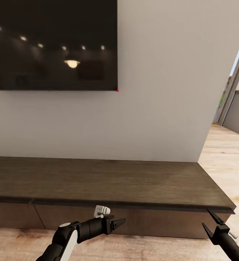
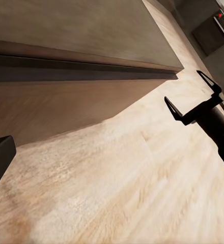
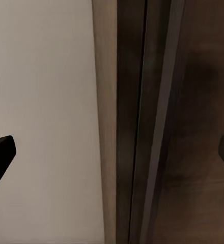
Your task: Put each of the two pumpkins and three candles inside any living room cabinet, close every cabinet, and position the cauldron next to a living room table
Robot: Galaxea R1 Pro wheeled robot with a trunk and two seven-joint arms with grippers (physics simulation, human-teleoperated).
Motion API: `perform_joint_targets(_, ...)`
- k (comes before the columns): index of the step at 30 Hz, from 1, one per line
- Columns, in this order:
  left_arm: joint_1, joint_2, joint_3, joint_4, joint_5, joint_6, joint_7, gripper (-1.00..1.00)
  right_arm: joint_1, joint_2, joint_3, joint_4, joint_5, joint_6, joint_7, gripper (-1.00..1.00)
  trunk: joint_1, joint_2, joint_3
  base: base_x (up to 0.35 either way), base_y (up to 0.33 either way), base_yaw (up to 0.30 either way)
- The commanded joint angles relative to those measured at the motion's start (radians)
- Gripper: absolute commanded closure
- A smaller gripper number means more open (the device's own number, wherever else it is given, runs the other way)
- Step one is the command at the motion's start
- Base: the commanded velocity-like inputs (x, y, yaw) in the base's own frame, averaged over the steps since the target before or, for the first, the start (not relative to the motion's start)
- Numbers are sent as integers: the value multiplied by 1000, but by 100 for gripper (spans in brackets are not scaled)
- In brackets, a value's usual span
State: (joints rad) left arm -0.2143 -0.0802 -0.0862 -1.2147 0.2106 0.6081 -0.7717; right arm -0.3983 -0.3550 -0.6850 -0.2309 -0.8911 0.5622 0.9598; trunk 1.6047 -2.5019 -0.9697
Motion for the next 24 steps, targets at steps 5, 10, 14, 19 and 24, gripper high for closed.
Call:
perform_joint_targets(5, 0, -1, 0, 0, 6, 7, 0, -100, -1, -1, 2, 0, 32, 7, 38, -100, 0, 0, -1, 0, 0, 0)
perform_joint_targets(10, 0, -1, 0, 0, 6, 7, 1, -100, -1, -2, 1, 1, 127, 10, 118, -100, 0, 0, -1, 0, 0, 0)
perform_joint_targets(14, 0, 0, 0, 0, 6, 7, 1, -100, -1, -6, 0, 1, 151, 50, 140, -100, 0, 0, -1, 0, 0, 0)
perform_joint_targets(19, 0, -1, 0, 0, 6, 7, 2, -100, -1, -8, -2, 1, 155, 67, 146, -100, 0, 0, -1, 0, 0, 0)
perform_joint_targets(24, 0, -1, 0, 0, 6, 7, 2, -100, -1, -8, -4, 1, 150, 71, 148, -100, 0, 0, -1, 0, 0, 0)
